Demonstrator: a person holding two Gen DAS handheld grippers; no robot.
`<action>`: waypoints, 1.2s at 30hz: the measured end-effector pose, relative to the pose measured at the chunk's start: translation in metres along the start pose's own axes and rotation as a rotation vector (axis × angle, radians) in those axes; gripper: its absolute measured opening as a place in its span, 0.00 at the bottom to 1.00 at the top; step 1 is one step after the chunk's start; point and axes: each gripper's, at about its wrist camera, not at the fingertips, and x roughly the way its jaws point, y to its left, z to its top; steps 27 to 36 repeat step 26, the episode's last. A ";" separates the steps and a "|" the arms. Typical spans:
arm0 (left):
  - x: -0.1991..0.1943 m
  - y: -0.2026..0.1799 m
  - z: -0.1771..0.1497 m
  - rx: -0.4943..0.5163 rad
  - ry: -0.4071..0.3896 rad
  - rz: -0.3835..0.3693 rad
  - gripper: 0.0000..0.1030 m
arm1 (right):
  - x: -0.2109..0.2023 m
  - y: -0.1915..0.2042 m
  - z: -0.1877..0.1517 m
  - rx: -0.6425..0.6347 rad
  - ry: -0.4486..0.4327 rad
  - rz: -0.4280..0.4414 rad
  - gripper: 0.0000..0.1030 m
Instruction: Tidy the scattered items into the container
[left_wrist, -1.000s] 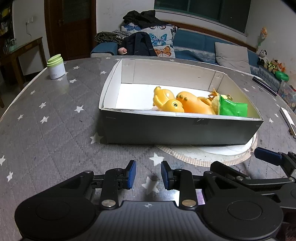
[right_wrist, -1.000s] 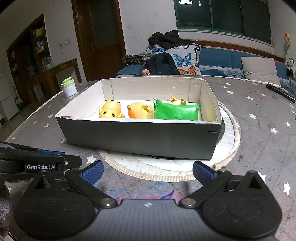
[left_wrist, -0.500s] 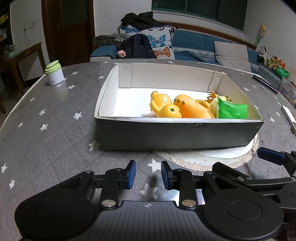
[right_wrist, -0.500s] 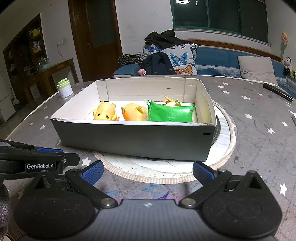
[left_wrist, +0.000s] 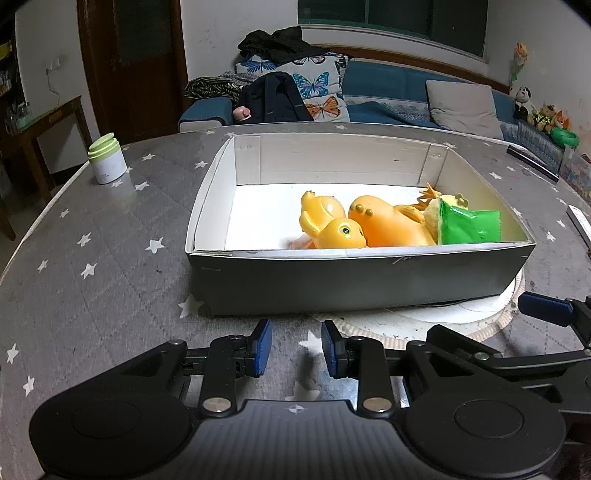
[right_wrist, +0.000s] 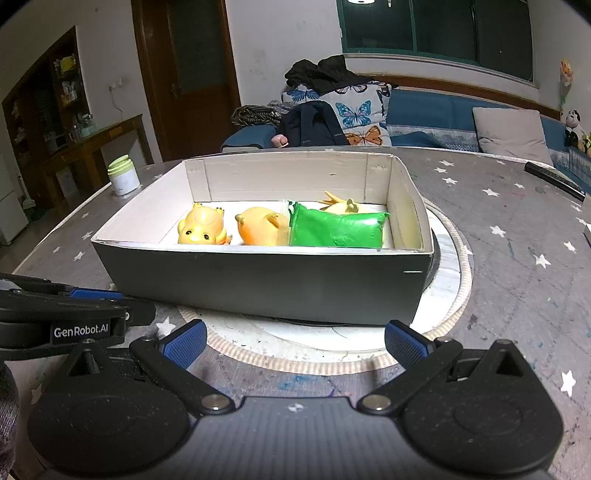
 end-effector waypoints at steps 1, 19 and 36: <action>0.000 0.000 0.000 0.001 -0.001 0.000 0.30 | 0.000 0.000 0.000 0.001 0.001 0.000 1.00; 0.003 -0.002 0.006 0.021 -0.017 0.012 0.31 | 0.005 -0.002 0.002 0.009 0.007 -0.005 1.00; -0.001 -0.004 0.007 0.032 -0.052 0.016 0.30 | 0.003 -0.002 0.003 0.013 0.000 -0.004 1.00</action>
